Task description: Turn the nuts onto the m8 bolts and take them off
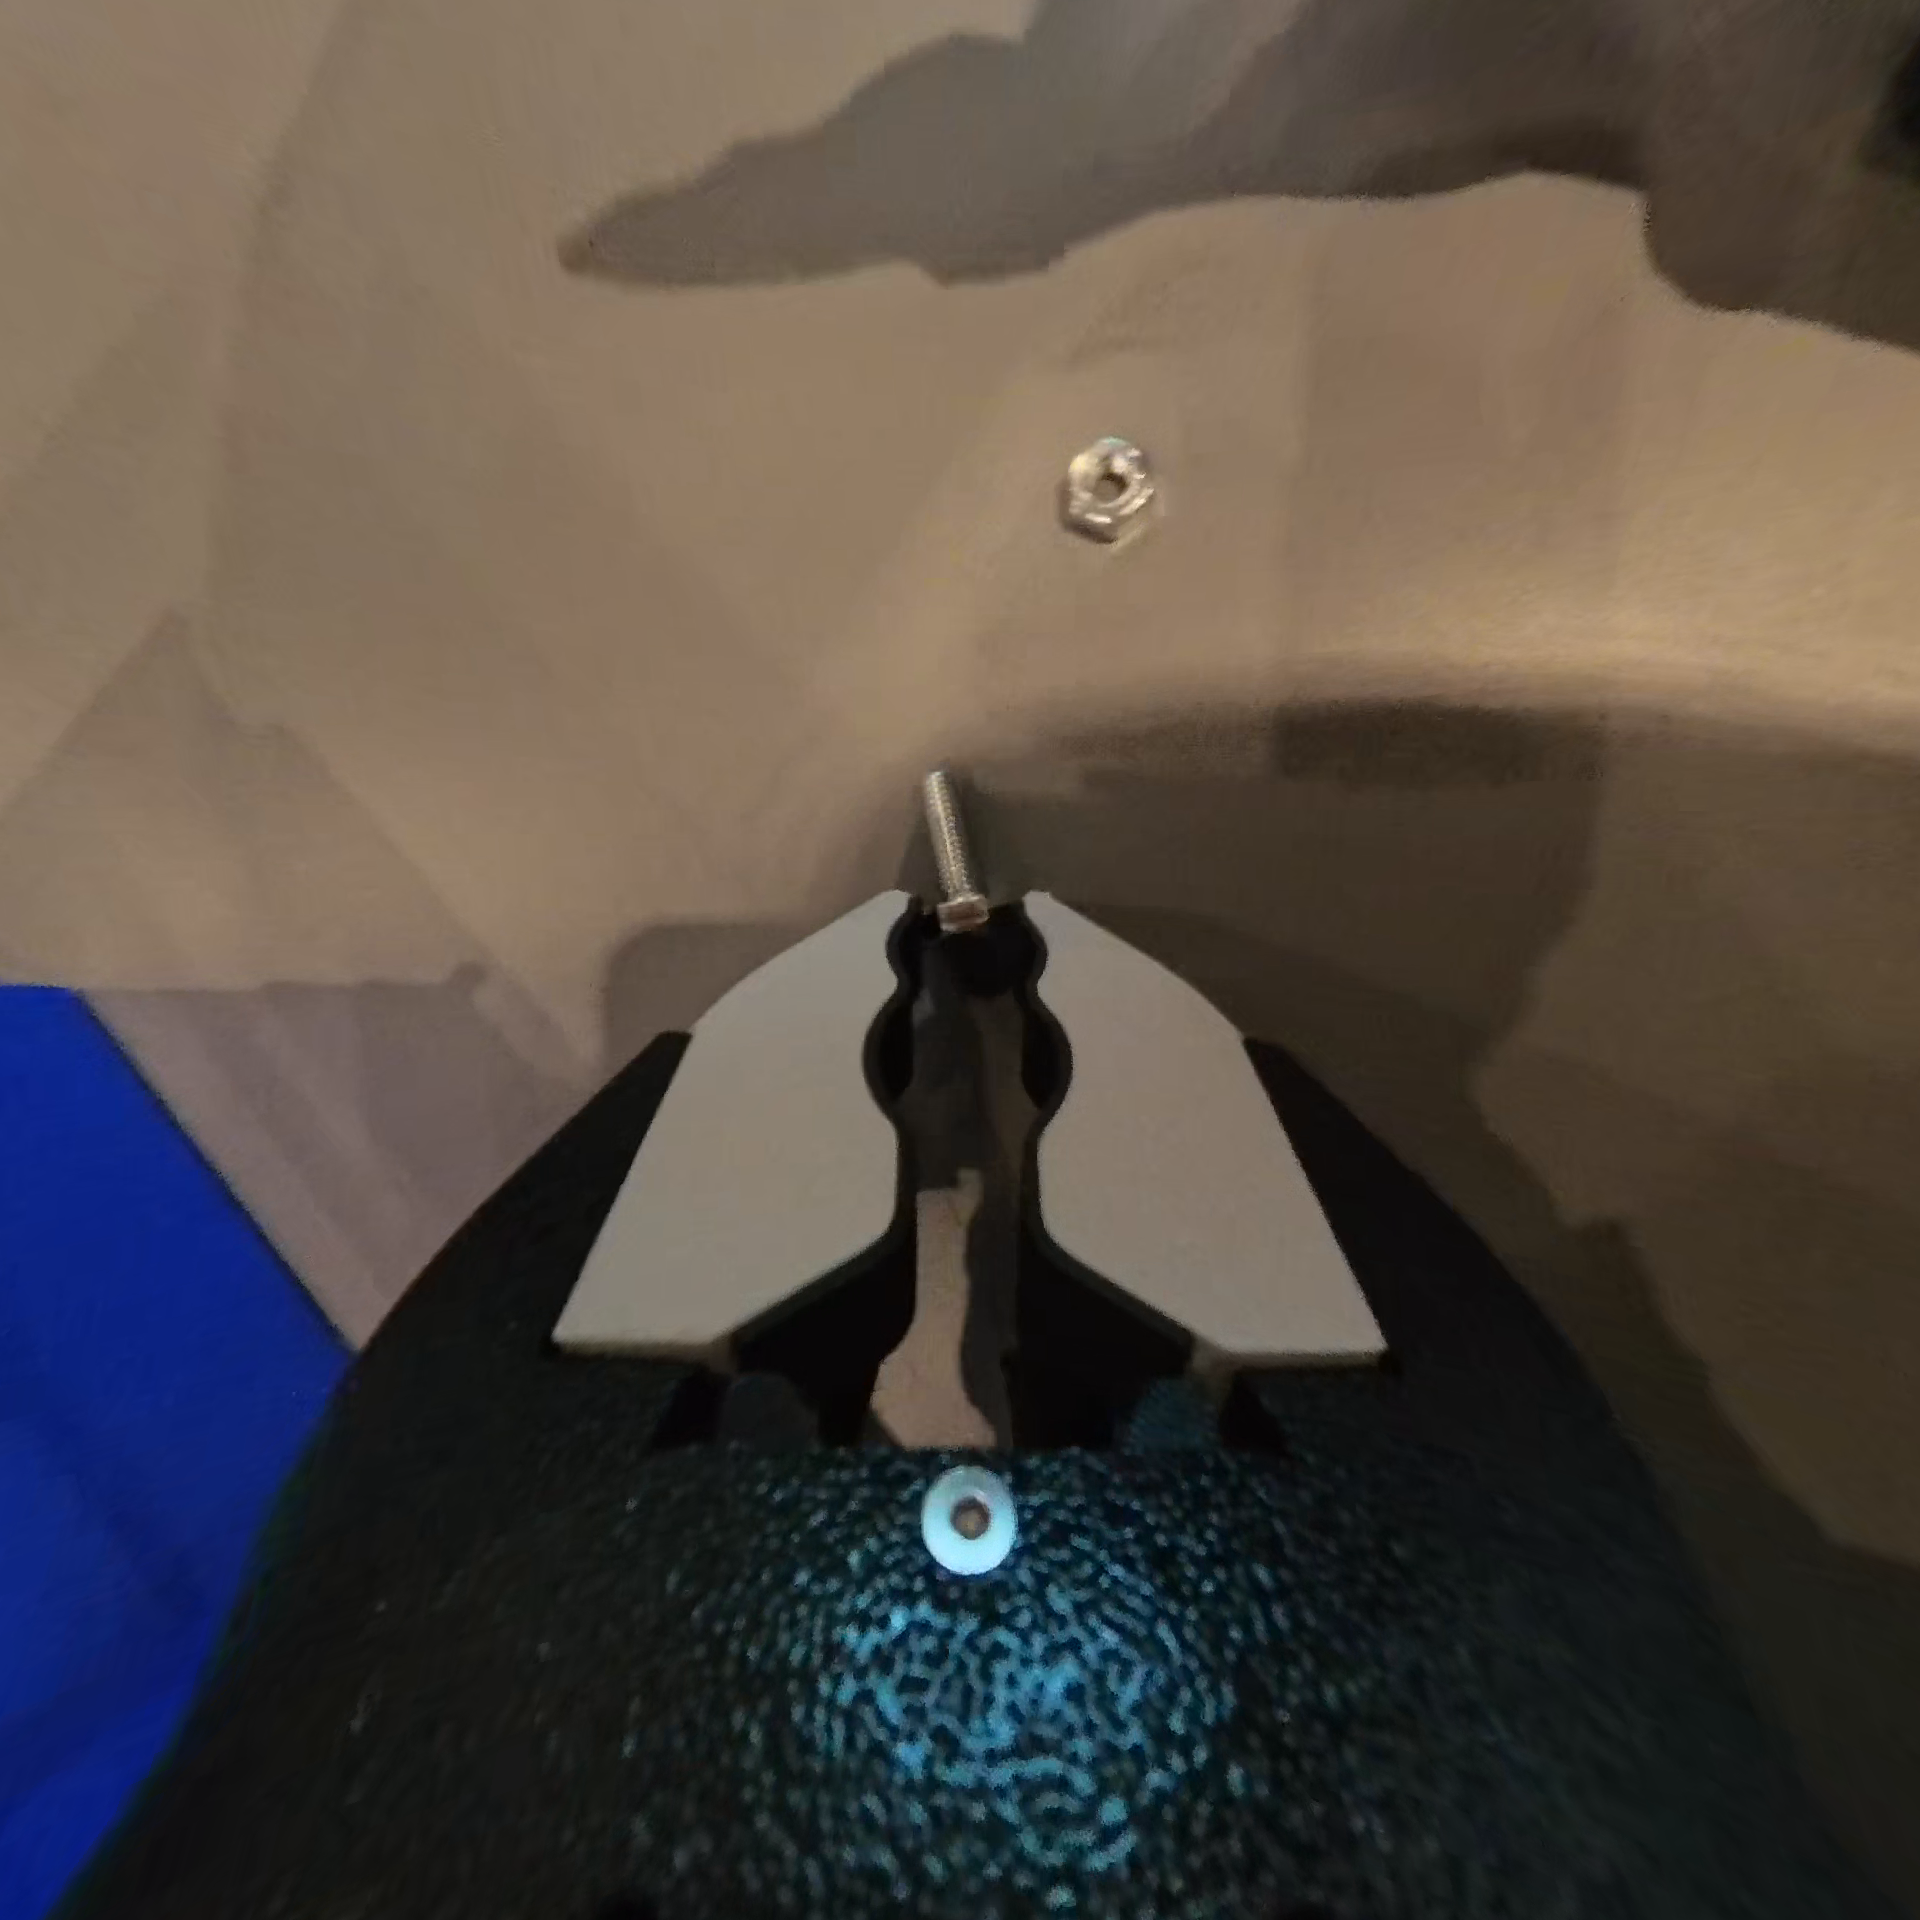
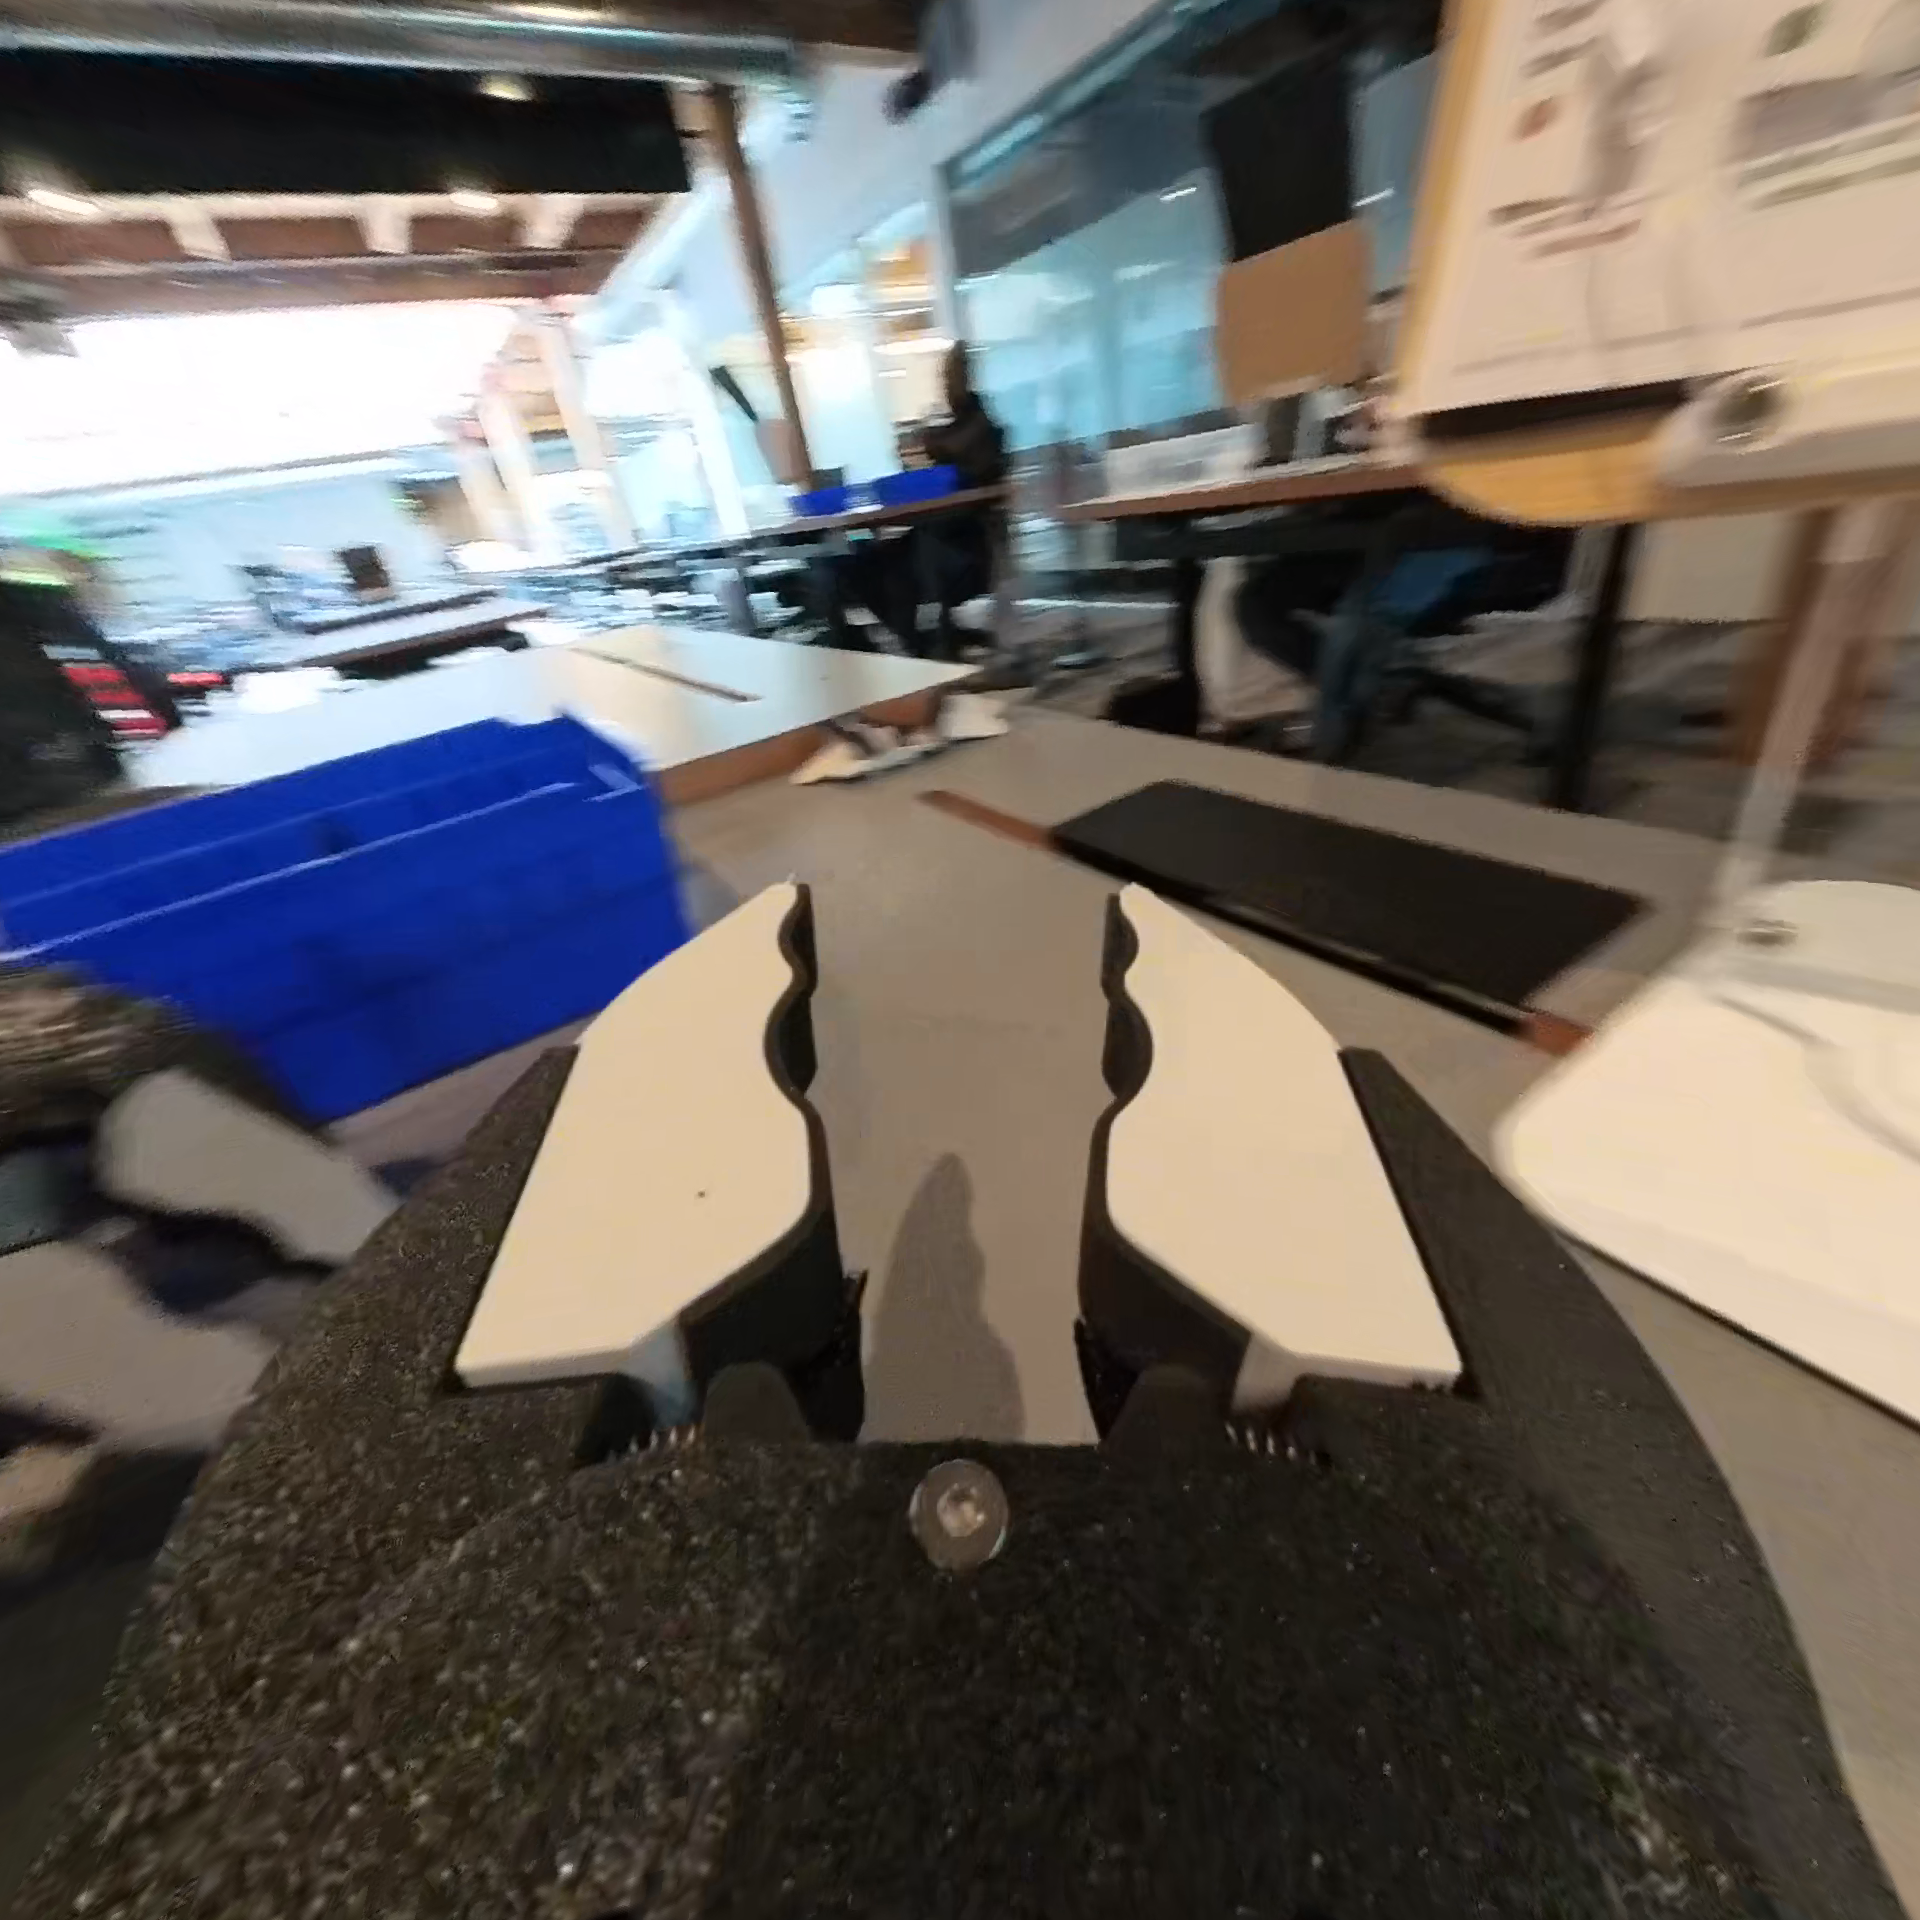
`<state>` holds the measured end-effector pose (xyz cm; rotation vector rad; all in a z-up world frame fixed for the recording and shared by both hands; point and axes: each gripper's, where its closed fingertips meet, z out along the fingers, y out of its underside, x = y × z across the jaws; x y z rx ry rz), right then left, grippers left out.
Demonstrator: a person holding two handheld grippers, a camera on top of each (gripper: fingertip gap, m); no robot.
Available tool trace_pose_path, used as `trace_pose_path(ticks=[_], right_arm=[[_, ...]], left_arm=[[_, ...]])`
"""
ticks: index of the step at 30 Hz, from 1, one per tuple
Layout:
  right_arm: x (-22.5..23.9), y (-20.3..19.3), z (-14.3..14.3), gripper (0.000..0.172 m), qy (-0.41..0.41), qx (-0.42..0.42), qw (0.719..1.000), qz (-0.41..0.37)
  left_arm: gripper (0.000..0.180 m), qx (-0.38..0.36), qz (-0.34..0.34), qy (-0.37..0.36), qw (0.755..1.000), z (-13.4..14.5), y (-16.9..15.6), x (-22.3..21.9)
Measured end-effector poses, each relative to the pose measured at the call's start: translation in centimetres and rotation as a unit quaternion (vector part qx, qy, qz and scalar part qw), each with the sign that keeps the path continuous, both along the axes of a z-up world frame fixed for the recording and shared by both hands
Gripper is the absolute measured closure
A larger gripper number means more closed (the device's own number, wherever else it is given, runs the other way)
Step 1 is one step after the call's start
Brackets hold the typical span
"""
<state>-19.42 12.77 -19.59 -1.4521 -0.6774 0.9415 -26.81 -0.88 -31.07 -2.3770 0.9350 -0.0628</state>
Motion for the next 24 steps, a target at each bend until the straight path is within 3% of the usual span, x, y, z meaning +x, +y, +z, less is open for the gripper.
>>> trace_pose_path(ticks=[1, 6, 9, 12, 14, 17, 22, 24], right_arm=[[-0.8, -0.9, 0.1, 0.12, 0.014, -0.015, 0.999, 0.049], [-3.0, -5.7, 0.5, 0.124, 0.06, -0.1, 0.958, 0.262], [-3.6, -7.3, 0.0, 0.127, 0.062, -0.159, 0.929, 0.329], [-3.8, -9.4, 0.8, 0.129, 0.098, -0.214, 0.879, 0.414], [-4.1, -10.0, 1.1, 0.133, 0.114, -0.239, 0.857, 0.443], [-4.4, -10.9, 1.4, 0.139, 0.115, -0.234, 0.845, 0.466], [-4.6, -11.6, 1.5, 0.142, 0.111, -0.229, 0.837, 0.484], [-4.4, -12.0, 2.0, 0.154, 0.121, -0.218, 0.83, 0.499]], left_arm=[[0.165, 0.019, 0.006, 0.009, 1.0, 0.2, 0.4, -0.4], [0.165, 0.175, 0.025, -0.04, 0.983, 4.4, 2.3, -0.2], [0.165, 0.255, 0.027, -0.085, 0.963, 7.2, 2.6, 0.1], [0.165, 0.324, 0.015, -0.113, 0.939, 9.5, 2.4, 0.6], [0.165, 0.361, -0.001, -0.124, 0.924, 10.8, 2.0, 1.2], [0.165, 0.404, -0.027, -0.124, 0.906, 12.3, 1.5, 2.2], [0.166, 0.417, -0.046, -0.115, 0.9, 12.7, 1.3, 3.1], [0.165, 0.414, -0.047, -0.115, 0.902, 12.6, 1.4, 3.3]])
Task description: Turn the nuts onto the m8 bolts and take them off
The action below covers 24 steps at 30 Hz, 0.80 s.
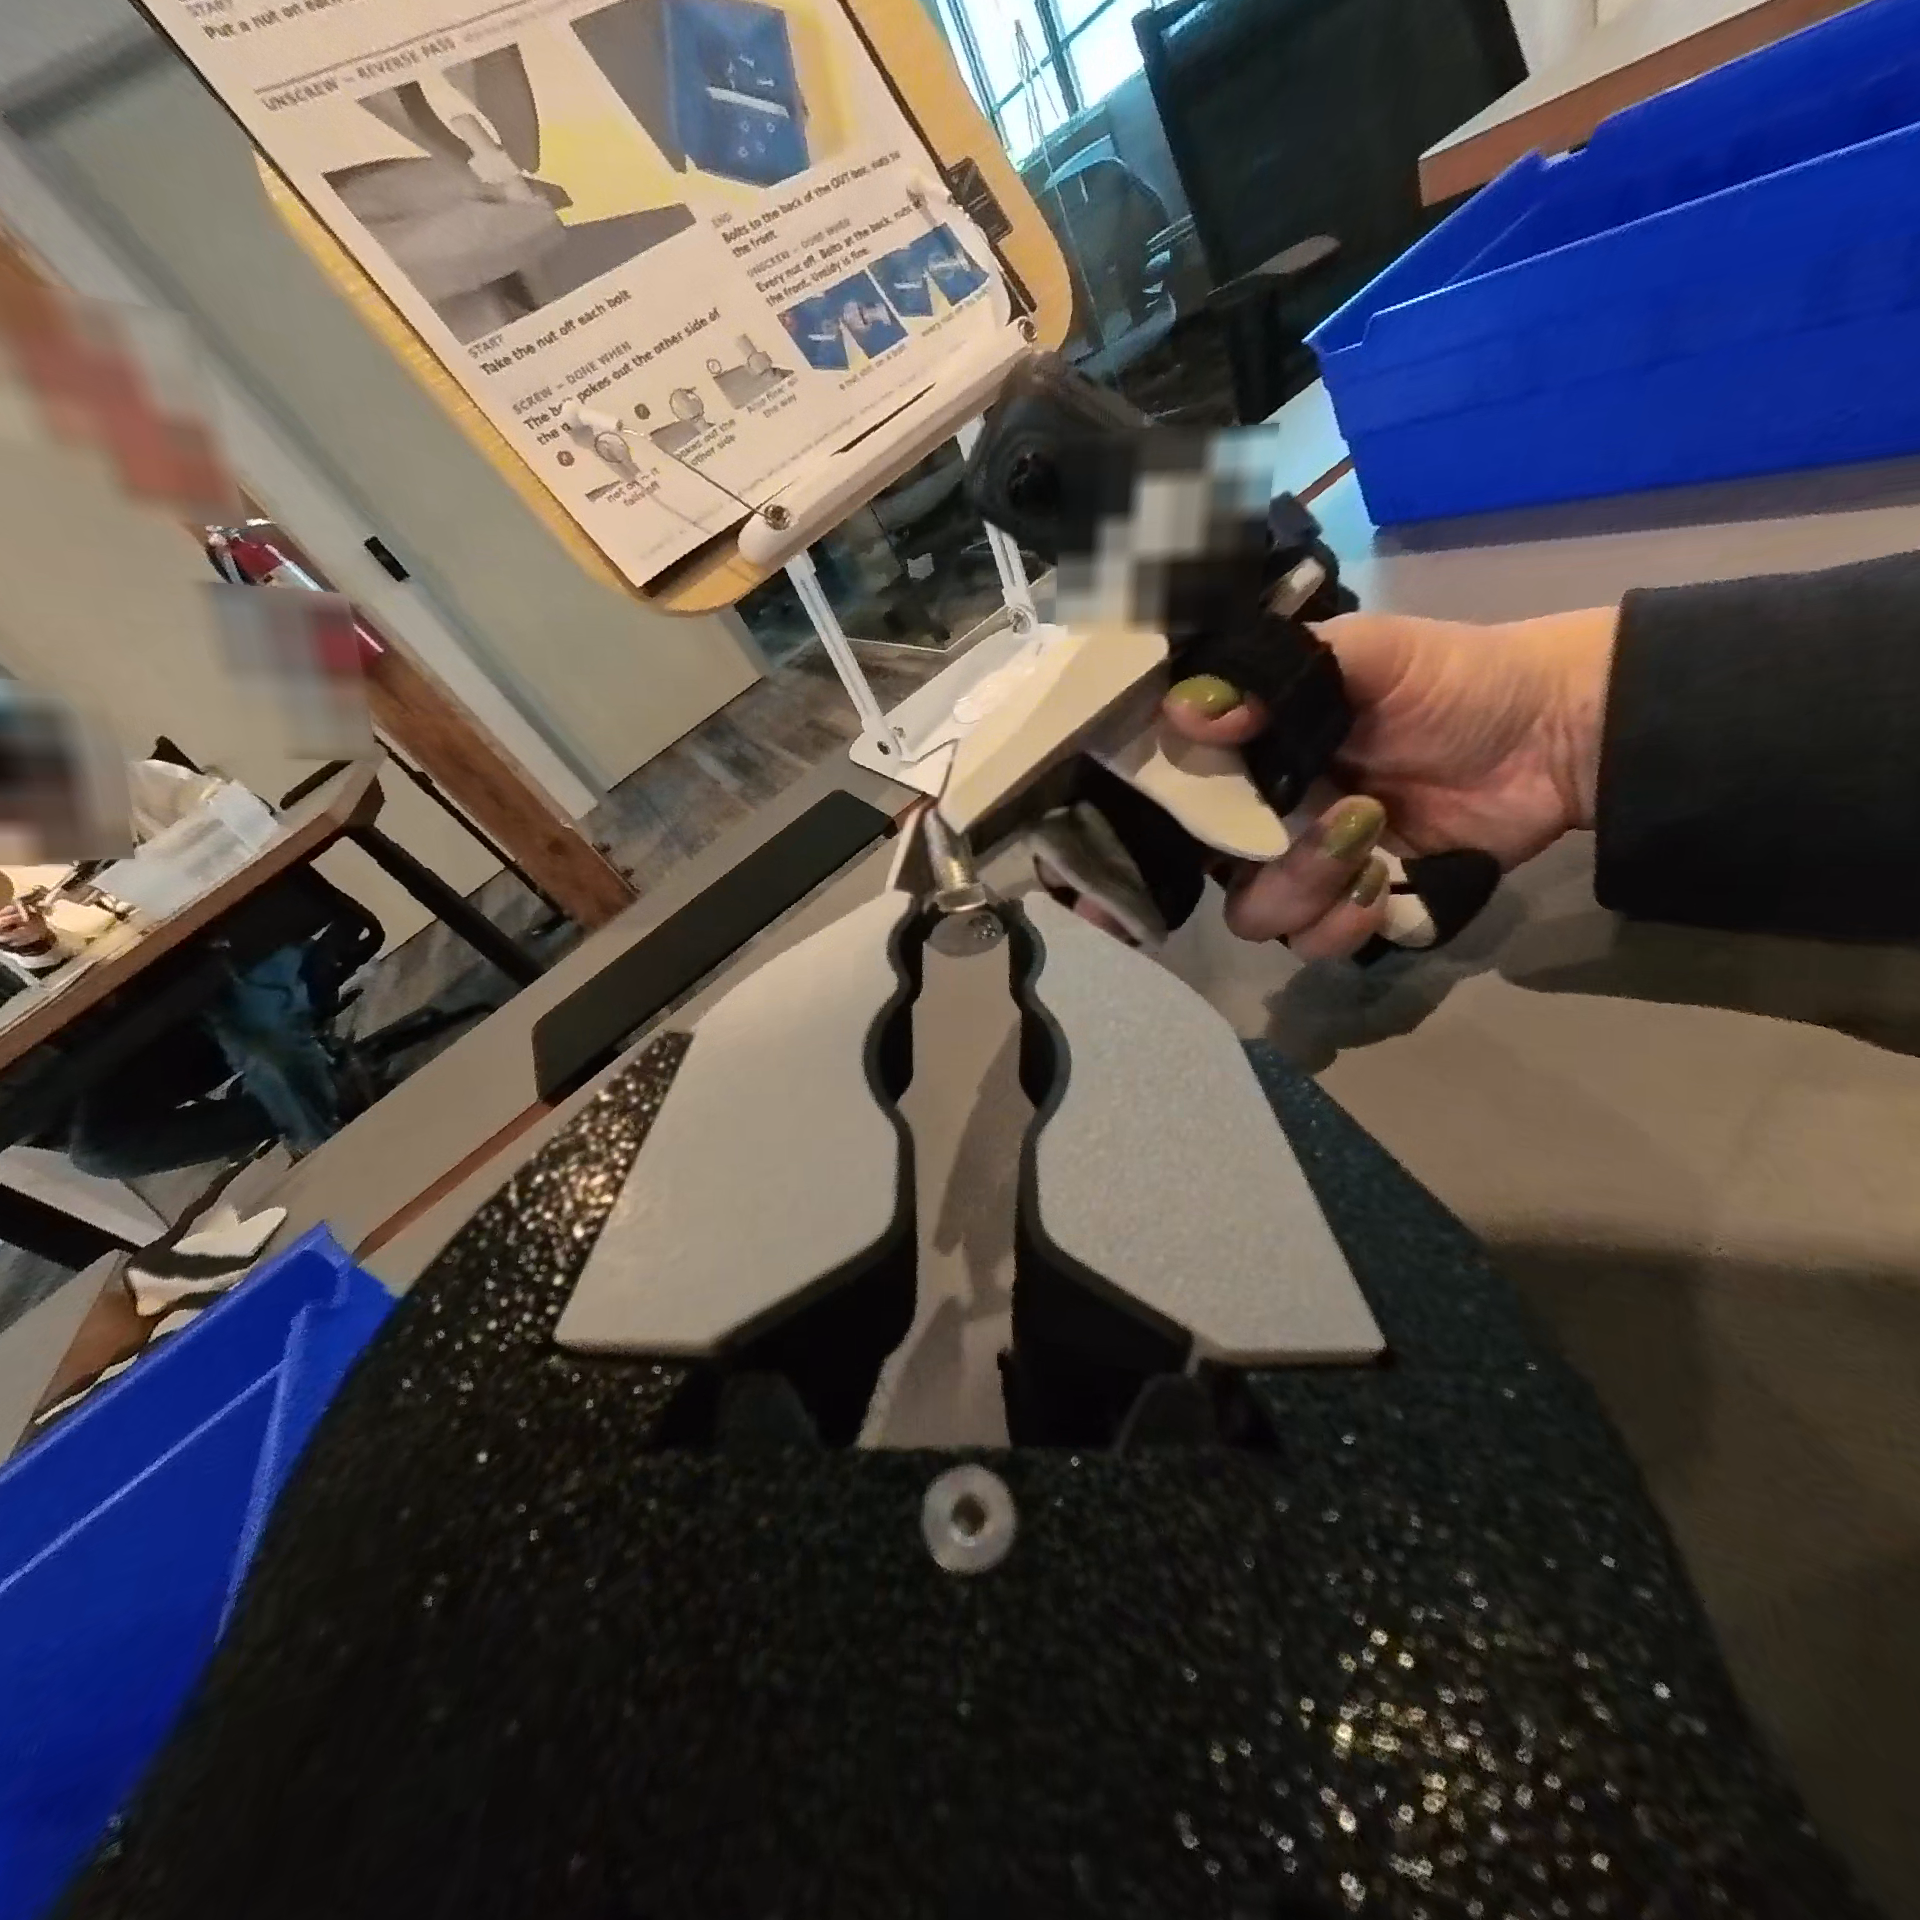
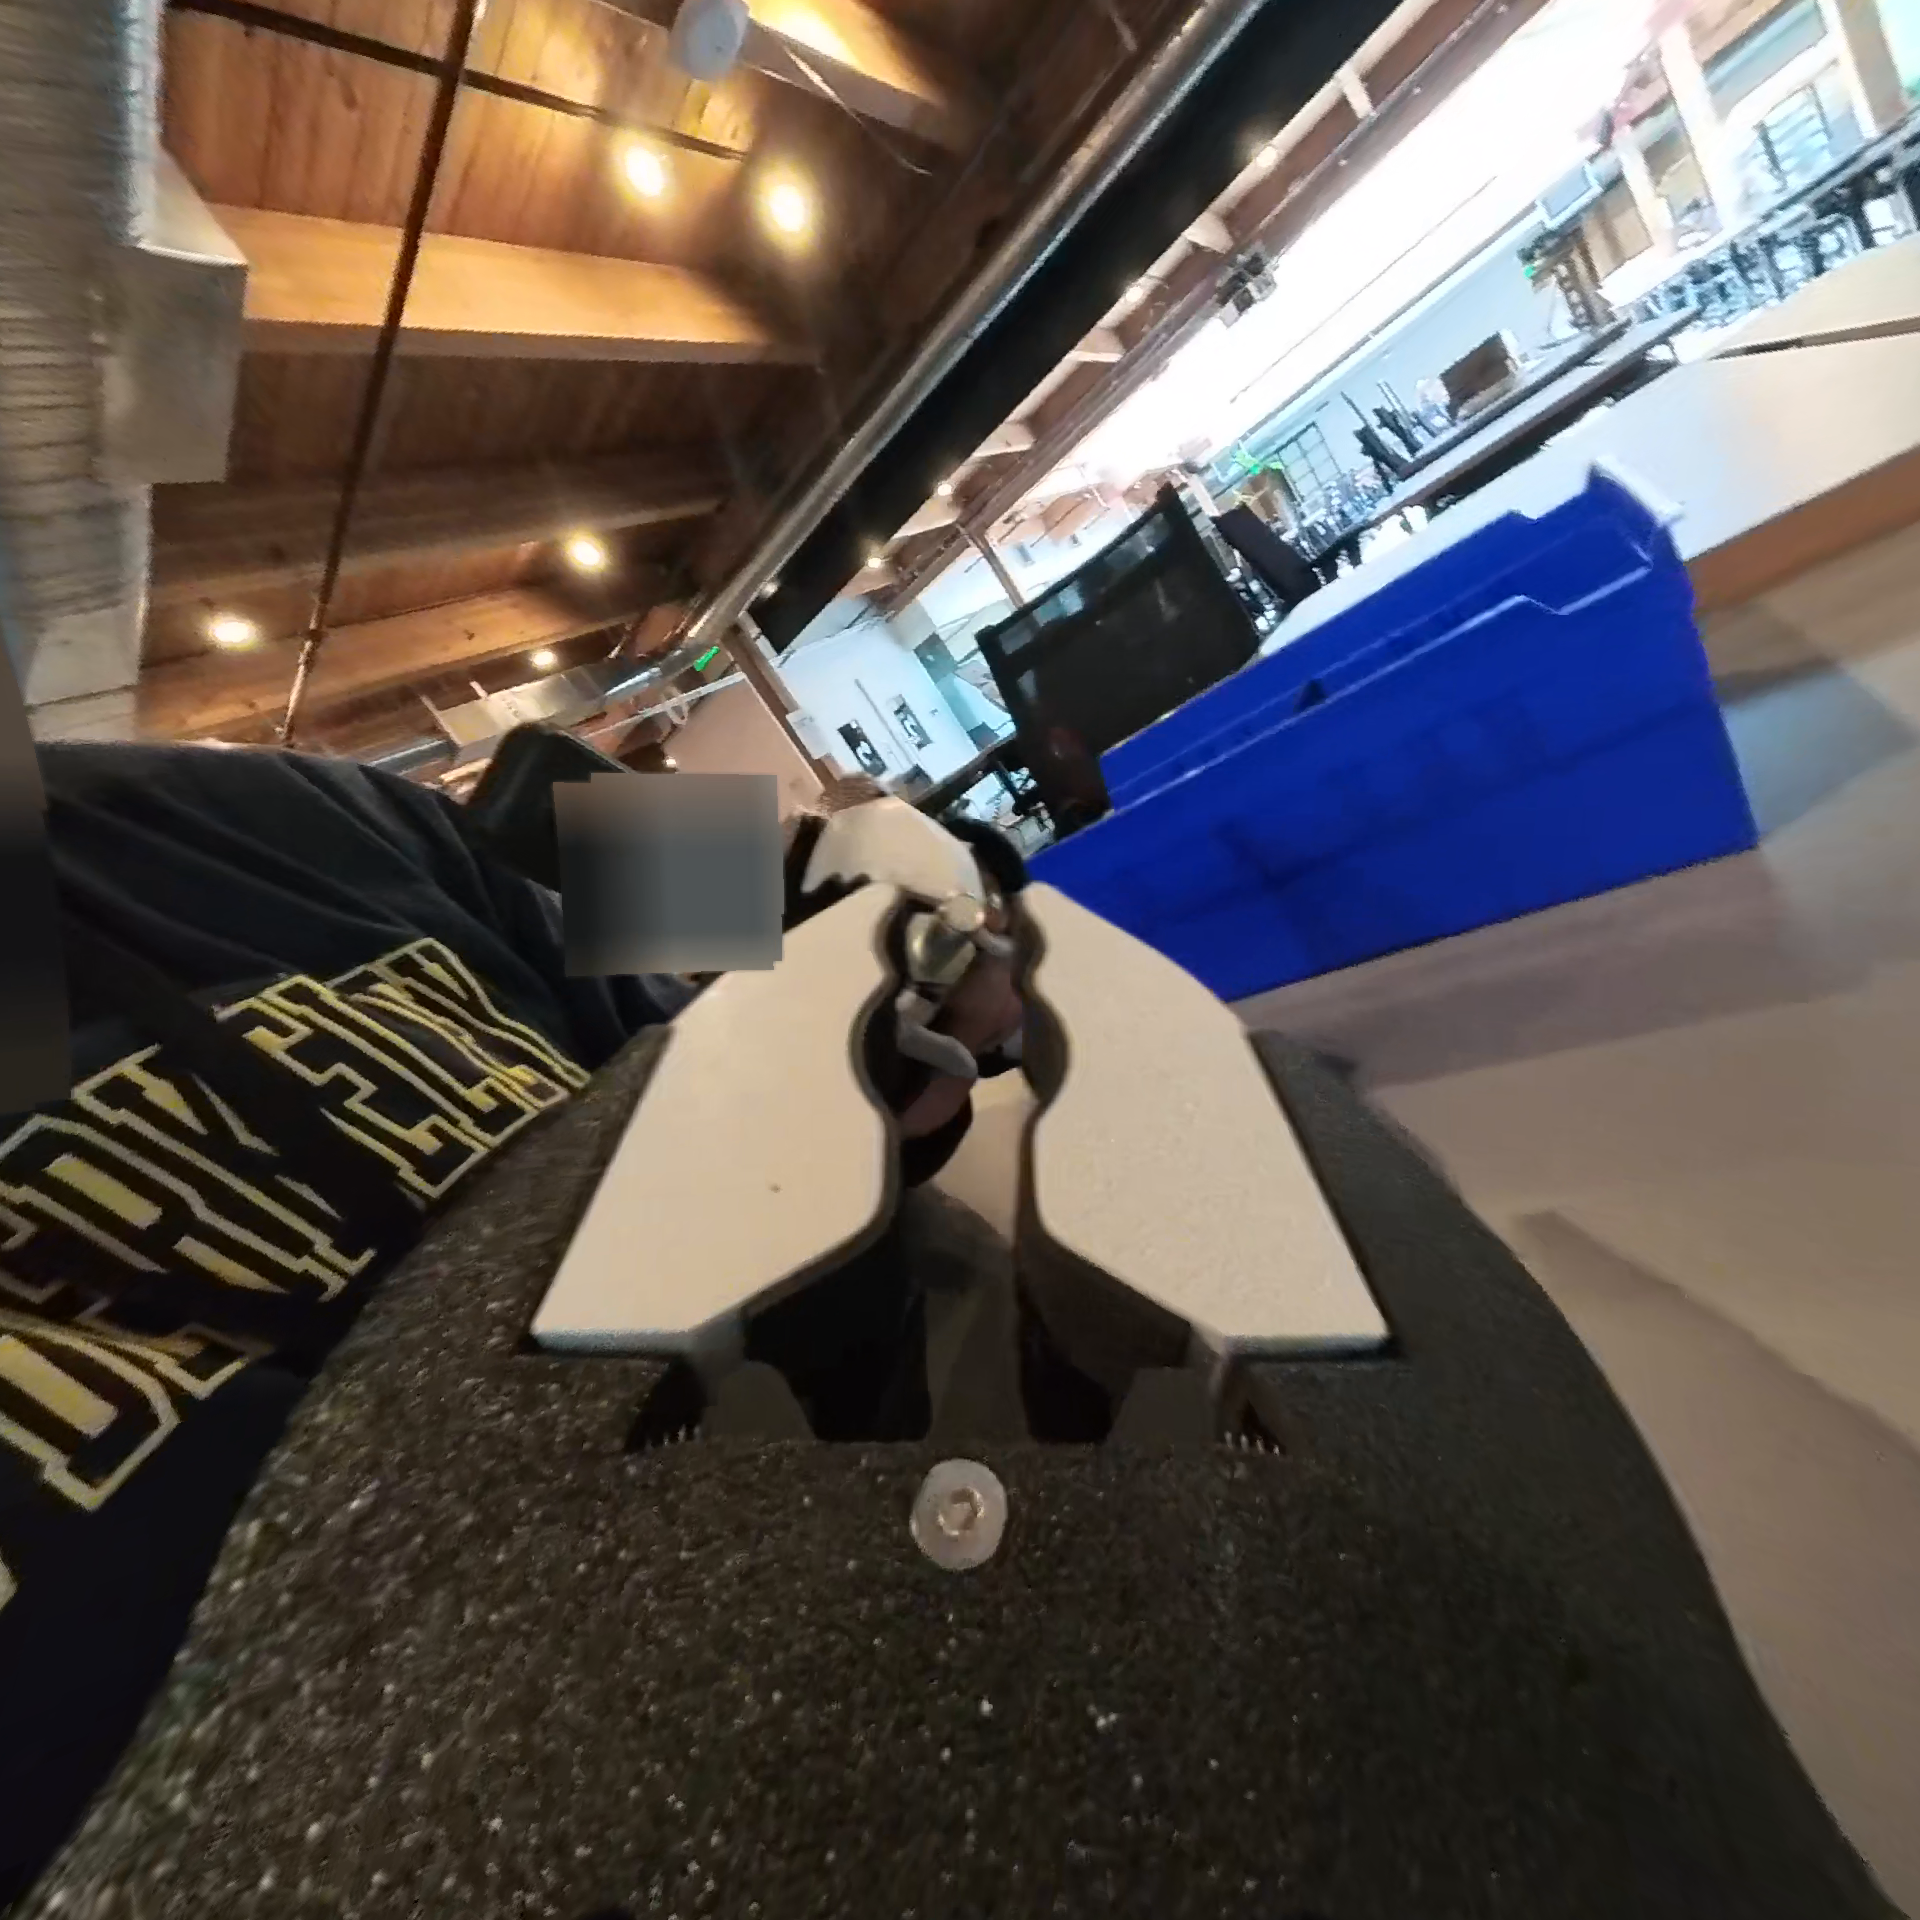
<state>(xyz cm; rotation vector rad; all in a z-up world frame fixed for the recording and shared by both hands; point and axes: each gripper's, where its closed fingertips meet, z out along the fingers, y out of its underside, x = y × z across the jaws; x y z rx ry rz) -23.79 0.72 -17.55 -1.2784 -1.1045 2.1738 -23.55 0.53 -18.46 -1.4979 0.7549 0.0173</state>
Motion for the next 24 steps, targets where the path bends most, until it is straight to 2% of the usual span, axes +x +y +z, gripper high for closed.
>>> trace_pose_path(ticks=[1, 5, 10, 15, 17, 19, 24], right_arm=[[0.1, -0.1, 0.1, 0.164, 0.005, 0.011, 1.0, 0.001], [0.0, -0.1, -0.6, 0.165, -0.01, 0.072, 0.997, -0.025], [0.3, -1.3, -1.7, 0.165, -0.019, 0.157, 0.987, -0.011], [0.5, -2.3, -1.9, 0.164, -0.013, 0.187, 0.982, 0.014], [0.4, -2.6, -2.1, 0.164, -0.016, 0.197, 0.98, 0.017], [0.4, -2.9, -2.3, 0.164, -0.015, 0.206, 0.978, 0.024], [0.4, -3.3, -2.3, 0.164, -0.011, 0.212, 0.977, 0.034]], left_arm=[[0.165, -0.002, -0.001, 0.001, 1.0, -0.1, 0.0, 0.1], [0.165, -0.034, -0.008, -0.007, 0.999, -1.1, 0.2, 0.1], [0.134, -0.157, -0.046, -0.025, 0.986, -3.1, 0.0, 0.2], [0.135, -0.251, -0.104, -0.033, 0.962, -3.9, -1.4, 0.6], [0.137, -0.262, -0.107, -0.03, 0.959, -4.1, -1.6, 0.6], [0.146, -0.274, -0.12, -0.017, 0.954, -4.4, -2.0, 0.9], [0.149, -0.309, -0.148, -0.026, 0.939, -4.8, -2.8, 1.5]])
